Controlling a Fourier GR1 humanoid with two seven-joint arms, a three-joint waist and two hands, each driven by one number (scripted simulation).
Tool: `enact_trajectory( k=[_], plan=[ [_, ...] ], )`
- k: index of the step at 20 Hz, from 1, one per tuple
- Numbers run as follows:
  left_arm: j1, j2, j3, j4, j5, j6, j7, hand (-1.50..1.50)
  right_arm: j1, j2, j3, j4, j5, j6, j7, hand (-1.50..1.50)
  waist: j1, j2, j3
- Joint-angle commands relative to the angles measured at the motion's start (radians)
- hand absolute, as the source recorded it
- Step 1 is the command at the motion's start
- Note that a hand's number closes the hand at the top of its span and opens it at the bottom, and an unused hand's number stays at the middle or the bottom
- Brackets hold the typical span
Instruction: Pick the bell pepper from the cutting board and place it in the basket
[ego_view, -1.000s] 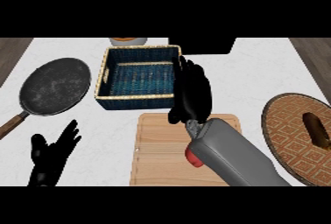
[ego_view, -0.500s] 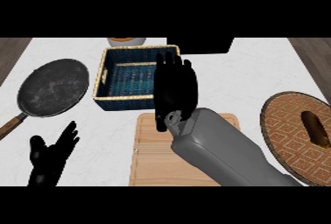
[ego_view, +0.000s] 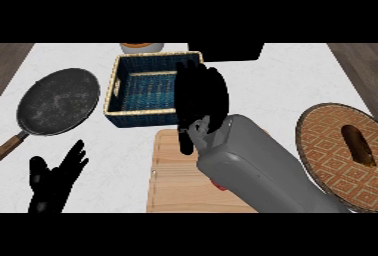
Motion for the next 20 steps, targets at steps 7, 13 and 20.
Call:
enact_trajectory(
  k=[7,13,20],
  plan=[
    [0.026,-0.018,-0.019,0.026,-0.011,0.01,0.042,0.0,0.018,0.026,0.006,-0.091,-0.055,0.149,0.318,-1.5,0.004,0.013,-0.006],
    [0.007,-0.025,-0.012,0.046,-0.009,-0.004,0.033,0.0,0.13,0.026,0.05,-0.119,0.028,0.092,0.292,-1.5,0.017,0.027,-0.005],
    [0.029,-0.026,-0.025,0.02,-0.027,-0.005,0.034,0.0,0.234,0.026,0.107,-0.129,0.06,0.114,0.318,-1.5,0.025,0.023,-0.005]
  ],
)
